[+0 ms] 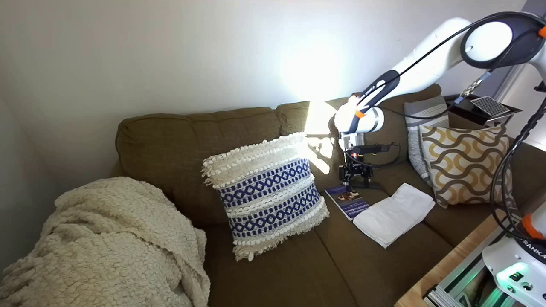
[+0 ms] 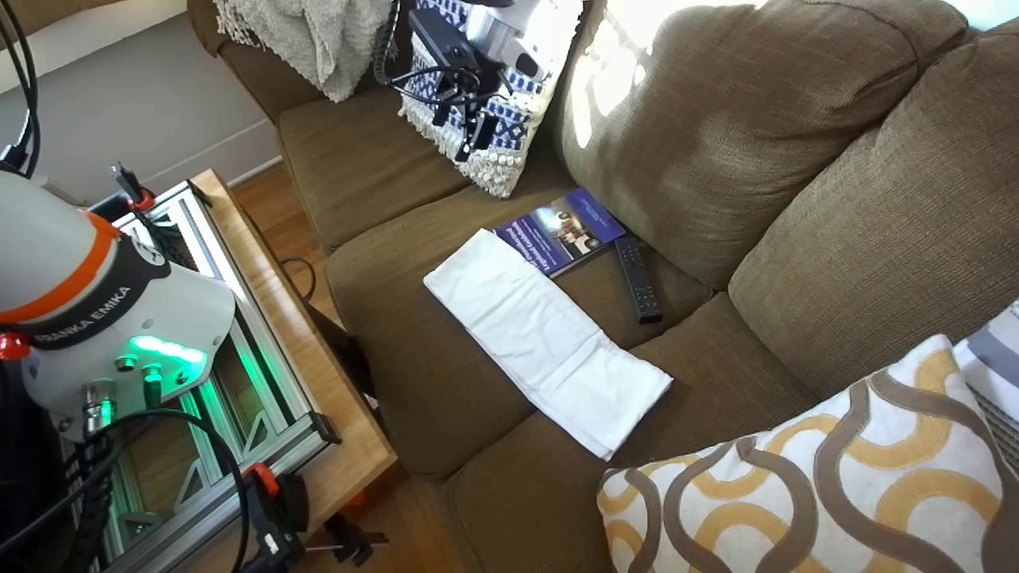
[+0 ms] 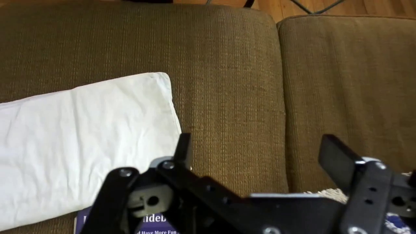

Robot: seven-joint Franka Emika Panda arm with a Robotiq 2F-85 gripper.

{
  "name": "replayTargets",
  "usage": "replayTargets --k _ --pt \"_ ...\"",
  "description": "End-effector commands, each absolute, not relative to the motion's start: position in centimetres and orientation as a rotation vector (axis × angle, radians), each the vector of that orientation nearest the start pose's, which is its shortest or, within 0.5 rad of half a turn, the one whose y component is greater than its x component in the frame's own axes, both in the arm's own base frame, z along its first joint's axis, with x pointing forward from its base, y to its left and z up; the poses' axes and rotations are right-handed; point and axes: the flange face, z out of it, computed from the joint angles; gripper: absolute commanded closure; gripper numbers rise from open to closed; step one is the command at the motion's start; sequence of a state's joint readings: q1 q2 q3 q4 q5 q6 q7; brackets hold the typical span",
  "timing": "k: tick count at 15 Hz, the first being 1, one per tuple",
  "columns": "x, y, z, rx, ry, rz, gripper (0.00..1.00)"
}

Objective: Hang the white towel on the backrest of the sofa

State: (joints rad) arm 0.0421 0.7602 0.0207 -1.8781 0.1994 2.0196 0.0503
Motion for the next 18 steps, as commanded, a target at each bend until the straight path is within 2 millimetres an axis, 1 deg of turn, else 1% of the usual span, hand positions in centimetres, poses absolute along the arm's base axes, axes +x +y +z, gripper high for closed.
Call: replayTargets --k 1,2,5,7,8,10,11,14,16,18 --pt "54.9 5.6 3.5 -2.976 0.245 0.975 0.0" --pt "54.7 5.9 2.4 -3.005 0.253 0.931 0.0" --pt "55.0 6.8 -0.7 -3.038 0.246 0.679 0.0" --pt "55.2 6.9 -2.7 -3.046 0.243 0.517 0.0" --pt "55.5 7.1 -0.8 -3.044 0.233 0.605 0.0" --pt "55.3 7.1 -2.5 -3.054 0.237 0.539 0.0" --pt "55.2 7.1 -2.8 -3.055 0.238 0.534 0.0" --pt "55.4 7.1 -2.7 -3.056 0.238 0.526 0.0" --pt "54.9 6.8 -3.6 -3.08 0.275 0.576 0.0" --pt "54.4 6.9 -4.5 -3.093 0.261 0.607 0.0"
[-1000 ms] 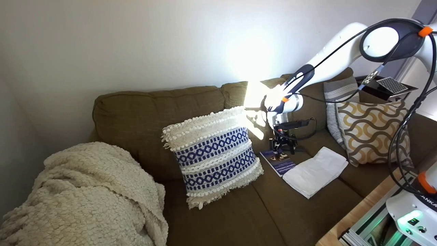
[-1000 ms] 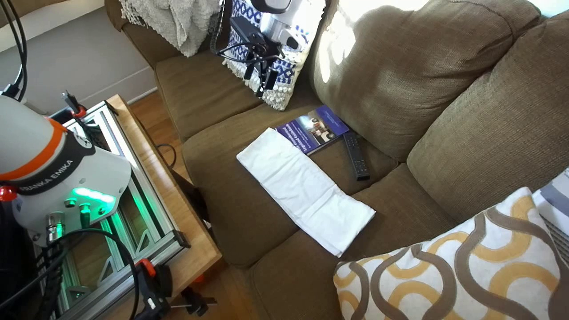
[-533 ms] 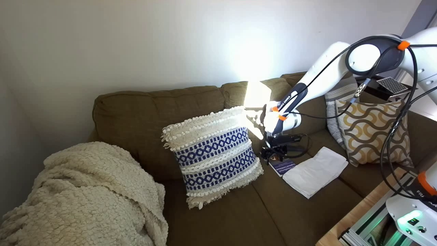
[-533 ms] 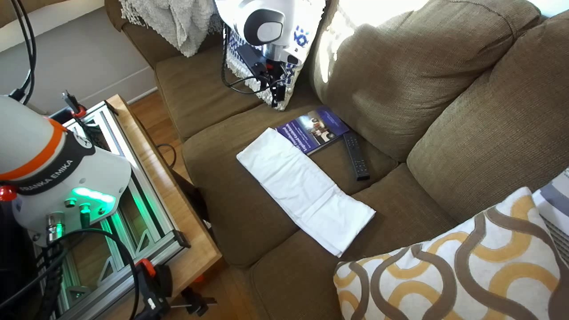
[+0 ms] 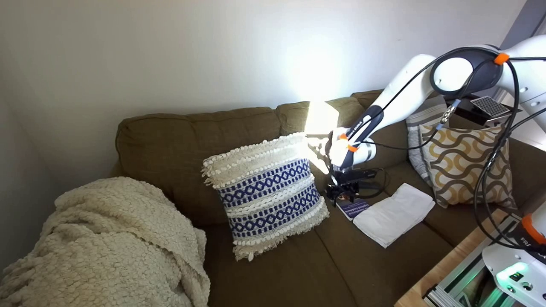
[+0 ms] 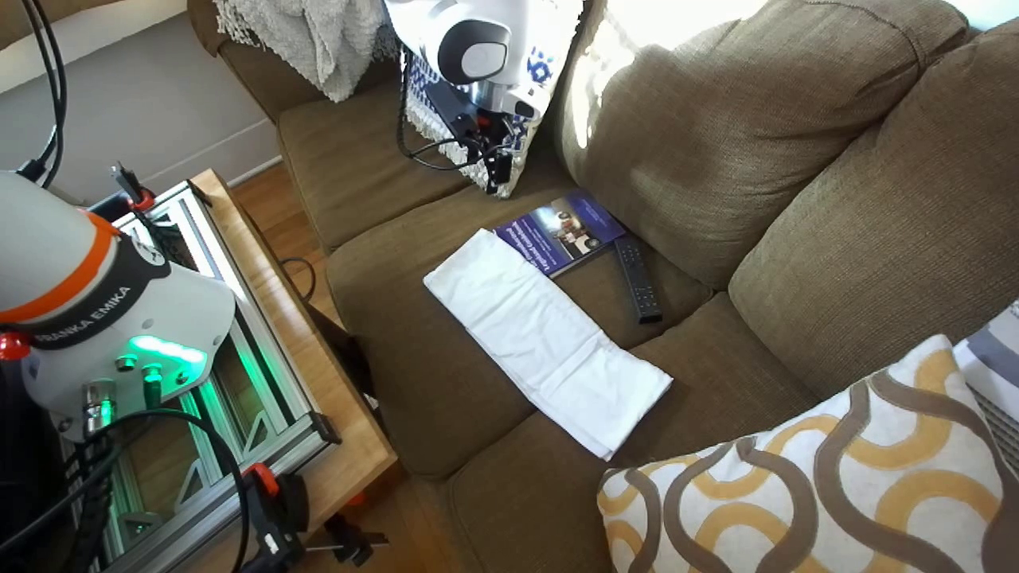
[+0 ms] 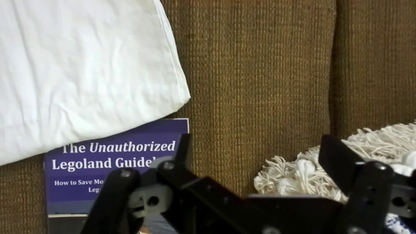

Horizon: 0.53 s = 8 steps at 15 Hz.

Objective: Hang the white towel on the backrest of the sofa

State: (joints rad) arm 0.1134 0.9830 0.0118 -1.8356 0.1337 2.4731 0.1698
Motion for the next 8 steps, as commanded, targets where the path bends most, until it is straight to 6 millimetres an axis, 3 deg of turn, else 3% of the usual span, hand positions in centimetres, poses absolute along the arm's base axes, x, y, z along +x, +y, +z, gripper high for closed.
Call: replayTargets --k 1,8 --pt "54.2 6.9 -5.1 -3.103 0.262 0.626 0.0" --pt "52.4 6.5 -8.9 -3.224 0.305 0.65 0.0"
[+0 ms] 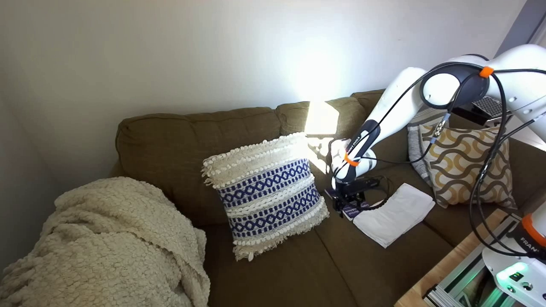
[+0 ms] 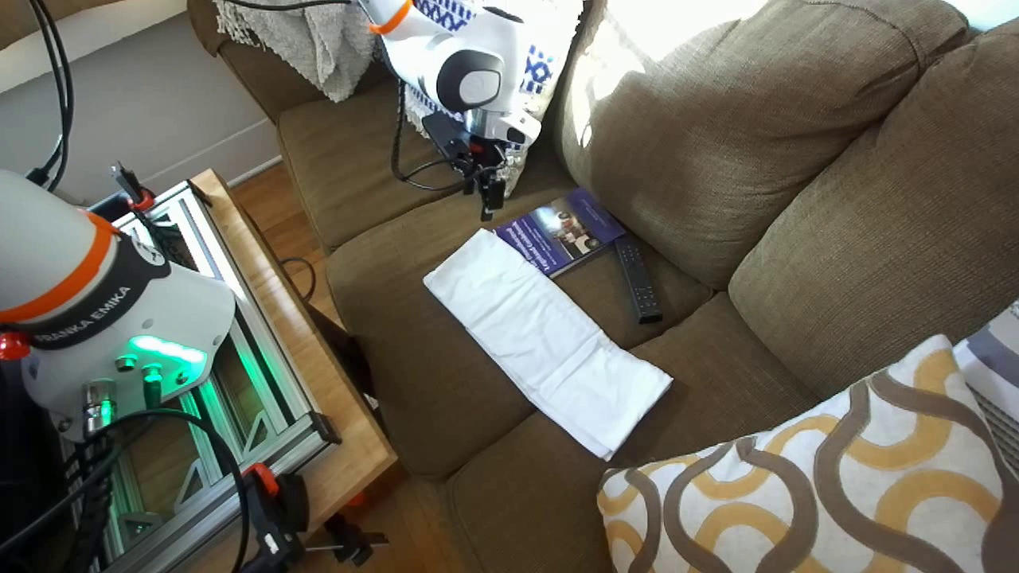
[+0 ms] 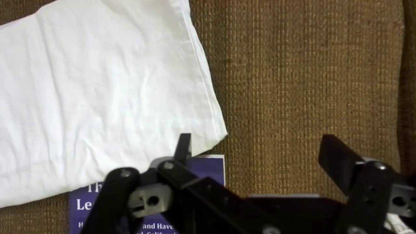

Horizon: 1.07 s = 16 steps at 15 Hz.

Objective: Hang the white towel on the backrest of the sofa

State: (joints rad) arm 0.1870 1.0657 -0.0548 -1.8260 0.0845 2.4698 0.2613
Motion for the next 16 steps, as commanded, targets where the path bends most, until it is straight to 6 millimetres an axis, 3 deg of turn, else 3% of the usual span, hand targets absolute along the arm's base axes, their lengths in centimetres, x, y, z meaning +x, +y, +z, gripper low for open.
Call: replayTargets --k 1,8,16 --pt "52.4 6.5 -9.3 -3.23 0.311 0.666 0.0" --pt "52.2 6.4 -11.5 -3.304 0.36 0.792 0.0" --pt "53.1 6.6 -13.5 -3.357 0.371 0.729 0.0"
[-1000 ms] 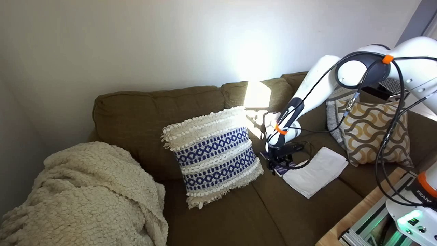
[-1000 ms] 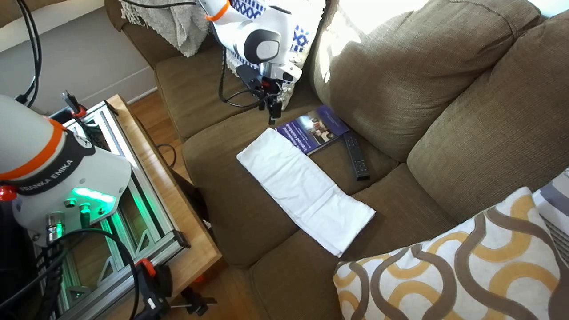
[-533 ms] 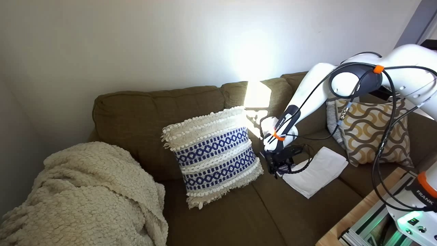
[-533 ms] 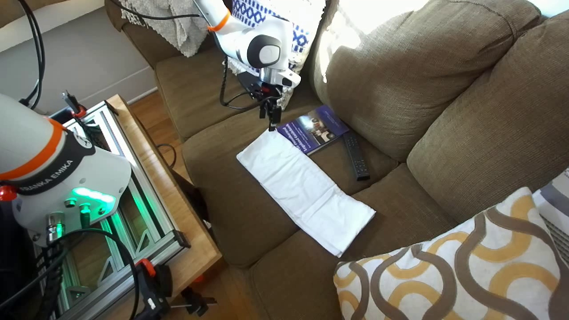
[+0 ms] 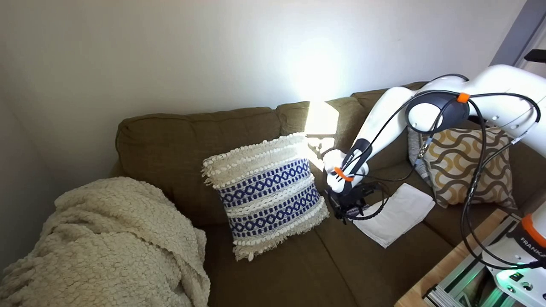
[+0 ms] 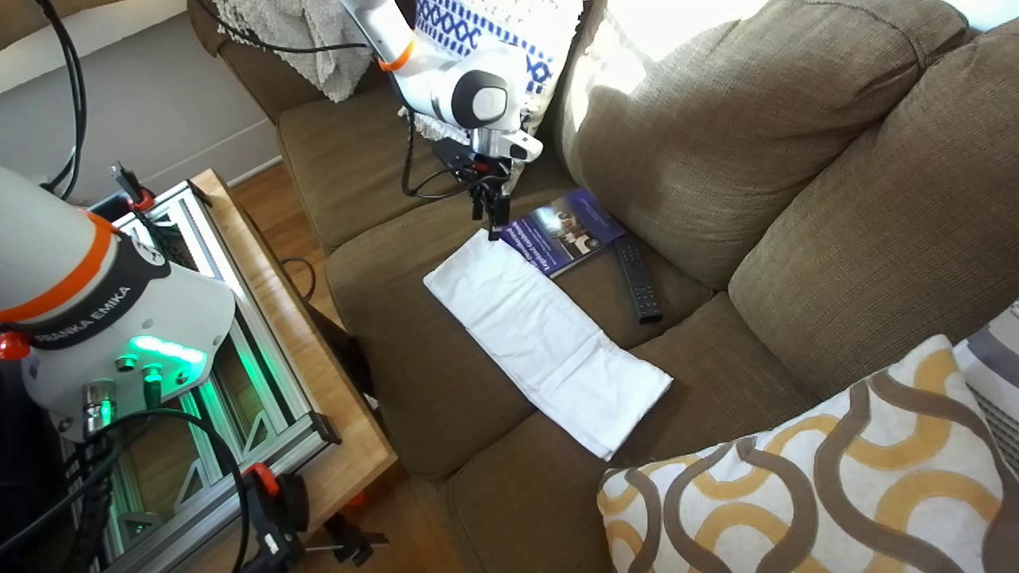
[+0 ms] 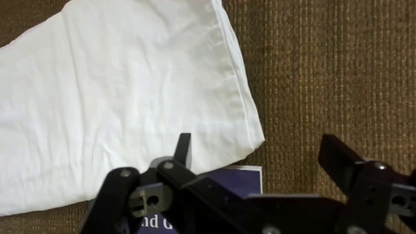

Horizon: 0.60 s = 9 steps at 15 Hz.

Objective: Hang the white towel on the backrest of the sofa

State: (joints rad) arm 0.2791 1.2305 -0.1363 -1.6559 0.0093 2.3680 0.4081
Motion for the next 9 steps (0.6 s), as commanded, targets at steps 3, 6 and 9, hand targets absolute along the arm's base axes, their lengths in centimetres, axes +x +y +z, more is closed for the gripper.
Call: replayTargets --k 3,6,9 --pt "53.24 6.84 -14.22 -3.343 0.365 0.761 0.26" --pt "53.01 6.6 -14.63 -3.332 0.362 0.794 0.5" --pt "52.47 6.11 -14.72 -3.323 0.362 0.864 0.2"
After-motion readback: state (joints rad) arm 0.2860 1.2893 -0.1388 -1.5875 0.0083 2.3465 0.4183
